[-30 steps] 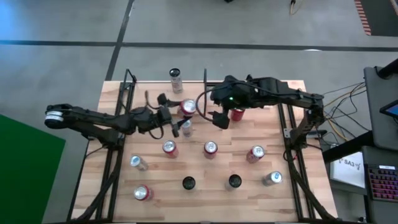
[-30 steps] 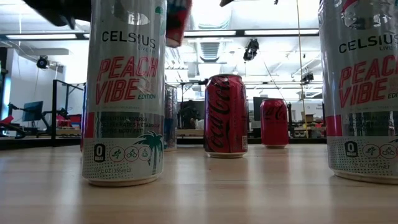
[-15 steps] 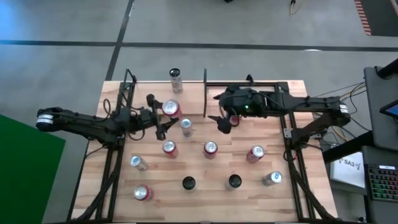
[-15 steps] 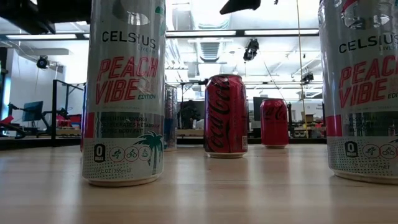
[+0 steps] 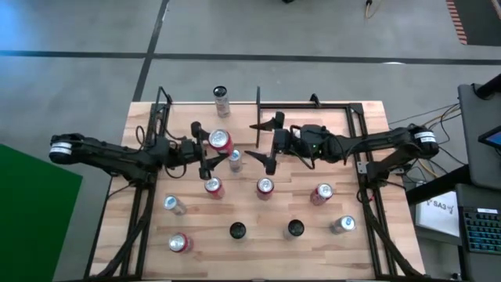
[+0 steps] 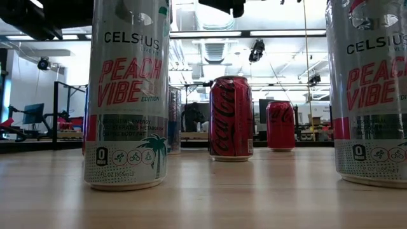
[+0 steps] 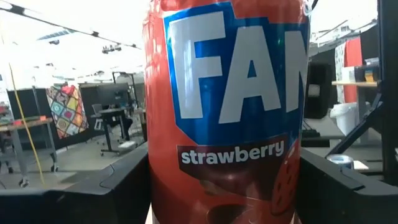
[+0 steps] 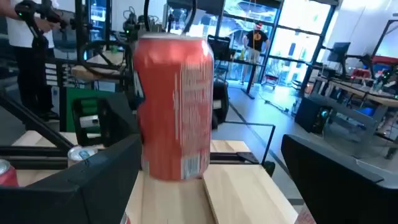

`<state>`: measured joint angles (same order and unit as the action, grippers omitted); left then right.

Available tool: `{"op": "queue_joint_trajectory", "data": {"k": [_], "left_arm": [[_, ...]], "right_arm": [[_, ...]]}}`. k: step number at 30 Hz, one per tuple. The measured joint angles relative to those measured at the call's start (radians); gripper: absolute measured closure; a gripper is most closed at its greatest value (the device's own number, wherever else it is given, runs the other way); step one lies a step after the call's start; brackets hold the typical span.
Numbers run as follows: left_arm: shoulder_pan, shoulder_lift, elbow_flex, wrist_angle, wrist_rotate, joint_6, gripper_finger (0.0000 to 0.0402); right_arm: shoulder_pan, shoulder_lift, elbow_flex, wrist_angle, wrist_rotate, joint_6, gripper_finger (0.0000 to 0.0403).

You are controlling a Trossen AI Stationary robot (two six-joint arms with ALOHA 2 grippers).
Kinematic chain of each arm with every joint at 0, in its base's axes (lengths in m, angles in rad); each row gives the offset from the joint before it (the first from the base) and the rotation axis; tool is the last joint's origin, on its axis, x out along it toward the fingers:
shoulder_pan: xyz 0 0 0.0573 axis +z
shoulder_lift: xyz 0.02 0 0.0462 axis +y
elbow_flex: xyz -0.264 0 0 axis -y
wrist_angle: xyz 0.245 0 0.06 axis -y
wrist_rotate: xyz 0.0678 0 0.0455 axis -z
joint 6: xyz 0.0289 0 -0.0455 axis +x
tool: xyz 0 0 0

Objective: Place canned beverage on shelf
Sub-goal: Put the right orange soda can on the shelf

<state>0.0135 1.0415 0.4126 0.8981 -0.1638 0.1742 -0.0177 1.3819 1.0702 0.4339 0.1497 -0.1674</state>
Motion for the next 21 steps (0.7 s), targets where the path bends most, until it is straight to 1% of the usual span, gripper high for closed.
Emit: {"op": "queue_joint_trajectory", "data": {"k": [5,14,21], "left_arm": [[0.0,0.033,0.015,0.002,-0.002,0.001,0.0119],[0.0,0.157,0.094,0.009,-0.003,0.003,0.012],[0.0,0.242,0.16,0.009,-0.002,0.004,0.0119]], "right_arm": [[0.0,0.007,0.013,0.006,-0.078,0.042,0.0028],[0.0,0.047,0.021,0.061,-0.081,0.063,0.0028],[0.0,0.063,0.02,0.064,-0.082,0.053,0.0028]]}}
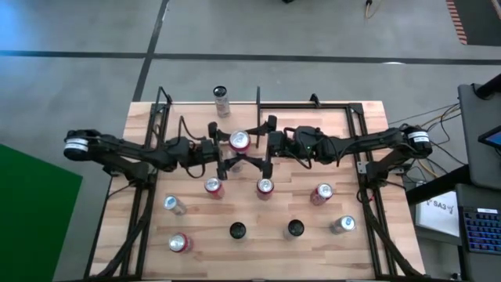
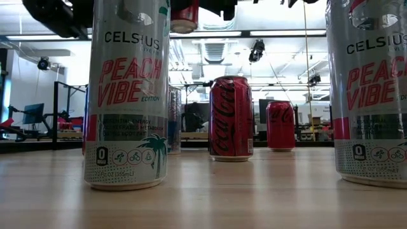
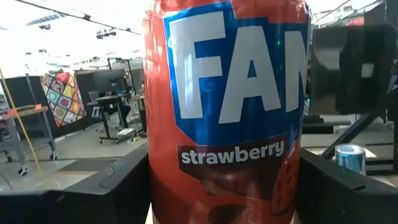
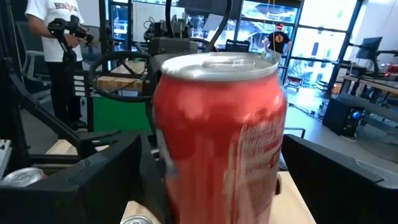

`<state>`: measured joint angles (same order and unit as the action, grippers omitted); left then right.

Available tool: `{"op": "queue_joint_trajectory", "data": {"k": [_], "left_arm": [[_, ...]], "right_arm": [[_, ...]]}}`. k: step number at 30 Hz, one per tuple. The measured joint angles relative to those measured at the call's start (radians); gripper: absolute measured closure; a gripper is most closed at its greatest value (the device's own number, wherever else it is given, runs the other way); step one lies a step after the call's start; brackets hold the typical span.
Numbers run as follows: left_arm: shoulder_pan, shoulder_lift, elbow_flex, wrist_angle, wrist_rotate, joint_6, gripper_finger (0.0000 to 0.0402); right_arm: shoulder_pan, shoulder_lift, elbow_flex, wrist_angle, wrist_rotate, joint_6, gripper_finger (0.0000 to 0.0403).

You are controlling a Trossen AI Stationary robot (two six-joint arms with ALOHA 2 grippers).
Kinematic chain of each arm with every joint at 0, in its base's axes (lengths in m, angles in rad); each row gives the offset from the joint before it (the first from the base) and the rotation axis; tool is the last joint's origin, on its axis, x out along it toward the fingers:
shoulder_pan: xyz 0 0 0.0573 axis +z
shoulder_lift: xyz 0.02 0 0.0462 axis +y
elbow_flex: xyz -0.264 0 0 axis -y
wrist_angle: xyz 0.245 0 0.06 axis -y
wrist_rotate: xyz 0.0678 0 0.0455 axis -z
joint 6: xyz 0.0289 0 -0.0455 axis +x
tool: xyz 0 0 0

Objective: Place canned beverage on shelf
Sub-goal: Put the right orange soda can on the shelf

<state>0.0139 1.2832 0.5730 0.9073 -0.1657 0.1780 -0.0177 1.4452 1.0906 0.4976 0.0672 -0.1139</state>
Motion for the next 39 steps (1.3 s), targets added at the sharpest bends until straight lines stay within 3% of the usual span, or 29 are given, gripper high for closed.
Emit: {"op": "queue_joint_trajectory", "data": {"k": [5,12,31,39], "left_arm": [[0.0,0.045,0.033,-0.006,0.0,-0.003,0.0118],[0.0,0.068,0.057,-0.005,0.0,-0.005,0.0094],[0.0,0.048,0.056,-0.012,0.001,-0.034,0.0046],[0.0,-0.041,0.055,-0.137,0.0,-0.013,0.0045]], "right_arm": [[-0.001,0.001,0.0,0.005,0.001,-0.001,0.0036],[-0.002,0.011,0.002,0.002,0.004,0.005,0.0125],[-0.002,0.003,0.0,-0.028,0.004,0.008,0.0125],[-0.002,-0.036,0.0,-0.103,0.04,-0.018,0.0125]]}}
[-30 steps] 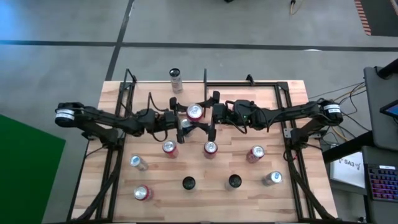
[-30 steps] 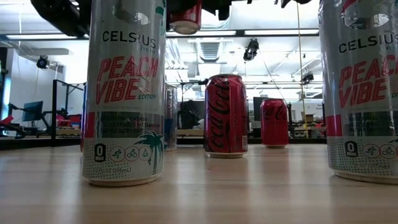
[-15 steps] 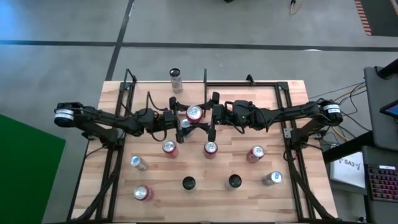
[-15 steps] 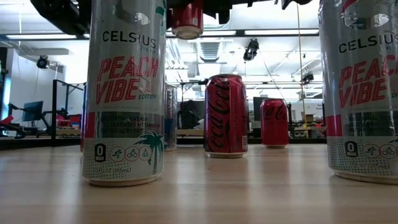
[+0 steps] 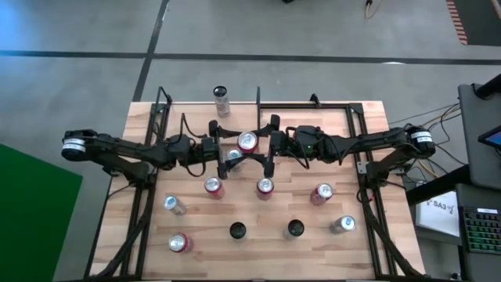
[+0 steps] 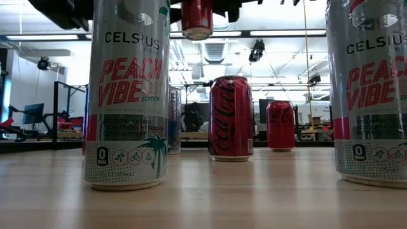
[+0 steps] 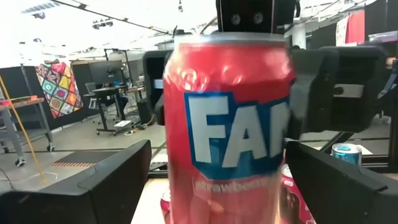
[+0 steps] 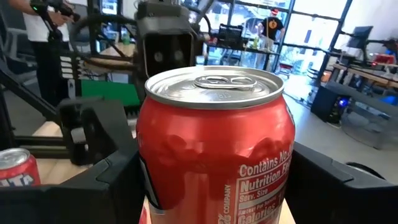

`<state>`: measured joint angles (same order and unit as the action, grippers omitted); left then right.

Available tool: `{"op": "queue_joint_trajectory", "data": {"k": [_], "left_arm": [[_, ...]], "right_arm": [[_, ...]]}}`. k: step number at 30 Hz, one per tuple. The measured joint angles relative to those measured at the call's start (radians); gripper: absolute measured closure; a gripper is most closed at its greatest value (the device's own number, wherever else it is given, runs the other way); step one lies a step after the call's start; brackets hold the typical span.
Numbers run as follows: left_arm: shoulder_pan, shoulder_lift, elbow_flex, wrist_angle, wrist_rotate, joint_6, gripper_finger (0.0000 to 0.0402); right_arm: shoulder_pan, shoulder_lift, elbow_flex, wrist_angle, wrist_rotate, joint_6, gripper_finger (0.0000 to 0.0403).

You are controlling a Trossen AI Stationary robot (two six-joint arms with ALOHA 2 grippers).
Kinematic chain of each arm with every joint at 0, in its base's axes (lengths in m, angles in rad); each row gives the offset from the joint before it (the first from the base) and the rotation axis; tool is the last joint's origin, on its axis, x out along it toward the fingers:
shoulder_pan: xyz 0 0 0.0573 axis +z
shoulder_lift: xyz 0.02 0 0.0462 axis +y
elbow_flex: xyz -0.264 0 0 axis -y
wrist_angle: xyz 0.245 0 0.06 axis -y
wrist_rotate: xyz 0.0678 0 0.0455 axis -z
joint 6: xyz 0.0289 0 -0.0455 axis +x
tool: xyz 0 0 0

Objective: Place canned beverage on shelf
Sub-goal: Put the right orange soda can on the shelf

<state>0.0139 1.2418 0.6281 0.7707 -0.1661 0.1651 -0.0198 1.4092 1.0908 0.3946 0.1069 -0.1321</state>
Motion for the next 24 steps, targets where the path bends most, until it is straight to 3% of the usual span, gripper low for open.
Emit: {"op": "queue_joint_trajectory", "data": {"k": [9,12,15,24], "left_arm": [[0.0,-0.114,-0.001,-0.079,0.003,0.051,0.0045],[0.001,-0.117,-0.001,-0.061,0.059,0.044,0.0045],[0.0,-0.098,-0.001,-0.031,0.105,0.029,0.0045],[0.004,0.035,0.023,0.115,0.088,0.005,0.0045]], "right_arm": [[0.0,-0.019,0.0,-0.127,0.001,-0.008,0.0125],[0.0,-0.015,0.0,-0.142,0.001,-0.009,0.0125],[0.0,-0.011,0.0,-0.136,0.002,-0.009,0.0125],[0.0,-0.008,0.0,-0.133,0.008,-0.002,0.0125]]}}
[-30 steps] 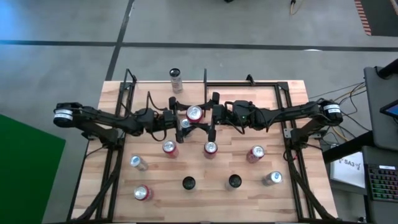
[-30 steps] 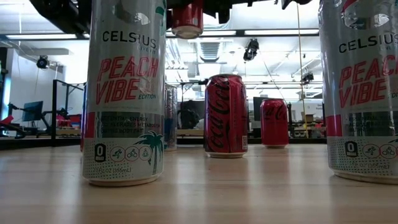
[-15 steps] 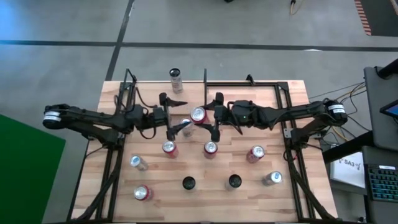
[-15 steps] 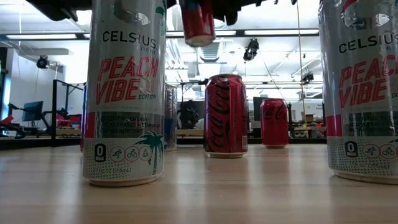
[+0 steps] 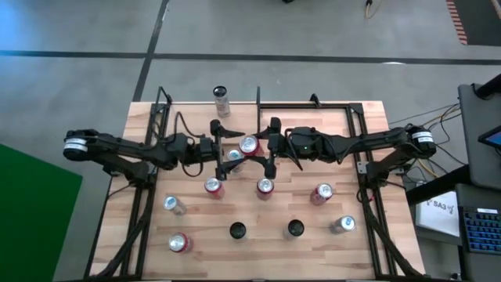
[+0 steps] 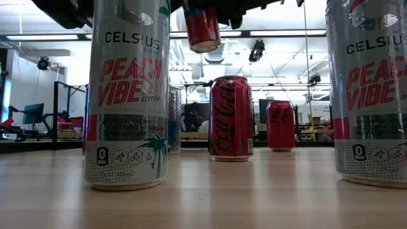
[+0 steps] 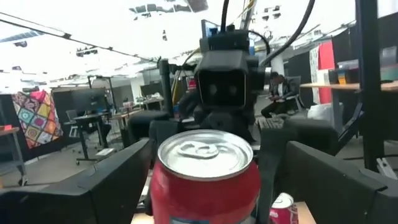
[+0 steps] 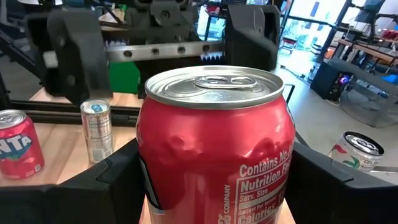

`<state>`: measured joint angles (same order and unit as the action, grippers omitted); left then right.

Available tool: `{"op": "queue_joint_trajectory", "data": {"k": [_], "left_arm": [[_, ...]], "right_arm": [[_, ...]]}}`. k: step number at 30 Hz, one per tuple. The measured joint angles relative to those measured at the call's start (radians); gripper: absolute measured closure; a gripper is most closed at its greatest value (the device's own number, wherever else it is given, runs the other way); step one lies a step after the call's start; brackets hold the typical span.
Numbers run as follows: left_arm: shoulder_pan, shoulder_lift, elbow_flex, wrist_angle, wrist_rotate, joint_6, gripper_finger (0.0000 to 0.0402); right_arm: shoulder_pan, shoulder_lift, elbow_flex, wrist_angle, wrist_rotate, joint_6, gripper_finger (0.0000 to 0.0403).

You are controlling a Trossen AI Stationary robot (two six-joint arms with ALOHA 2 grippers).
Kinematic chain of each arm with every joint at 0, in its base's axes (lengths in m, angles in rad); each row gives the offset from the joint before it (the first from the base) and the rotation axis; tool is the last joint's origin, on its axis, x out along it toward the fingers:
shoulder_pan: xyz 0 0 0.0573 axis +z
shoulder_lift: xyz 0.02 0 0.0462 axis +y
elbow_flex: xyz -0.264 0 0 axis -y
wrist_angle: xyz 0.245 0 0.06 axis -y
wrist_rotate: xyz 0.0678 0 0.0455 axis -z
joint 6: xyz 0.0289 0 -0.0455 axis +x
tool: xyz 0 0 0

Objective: Place canned beverage on shelf
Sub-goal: Put the right orange soda can on the shelf

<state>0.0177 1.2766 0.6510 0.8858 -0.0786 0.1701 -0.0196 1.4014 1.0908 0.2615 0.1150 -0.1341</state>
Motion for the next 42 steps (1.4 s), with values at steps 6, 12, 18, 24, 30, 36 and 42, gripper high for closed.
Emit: {"op": "queue_joint_trajectory", "data": {"k": [6,12,18,24,30,36,42], "left_arm": [[0.007,0.064,0.043,-0.005,-0.017,0.004,0.0051],[0.012,0.064,0.043,-0.013,-0.018,0.001,0.0081],[0.012,0.063,0.043,-0.023,-0.02,-0.009,0.011],[0.012,0.063,0.043,-0.031,-0.02,-0.017,0.0106],[0.012,0.063,0.042,-0.036,-0.02,-0.015,0.0111],[0.012,0.063,0.04,-0.037,-0.02,-0.02,0.0113],[0.012,0.063,0.04,-0.024,-0.02,-0.028,0.0113]], "right_arm": [[0.0,0.0,0.0,-0.003,0.0,0.003,0.0125],[0.0,0.0,0.0,-0.003,0.0,-0.005,0.0125],[0.0,0.0,0.0,-0.007,0.0,-0.005,0.0125],[0.0,0.001,0.0,-0.012,0.0,0.003,0.0125],[0.0,0.006,0.0,-0.018,0.0,-0.001,0.0125],[0.0,0.012,0.0,-0.016,0.0,0.002,0.0125],[0.0,0.013,0.002,-0.01,0.0,0.01,0.0067]]}}
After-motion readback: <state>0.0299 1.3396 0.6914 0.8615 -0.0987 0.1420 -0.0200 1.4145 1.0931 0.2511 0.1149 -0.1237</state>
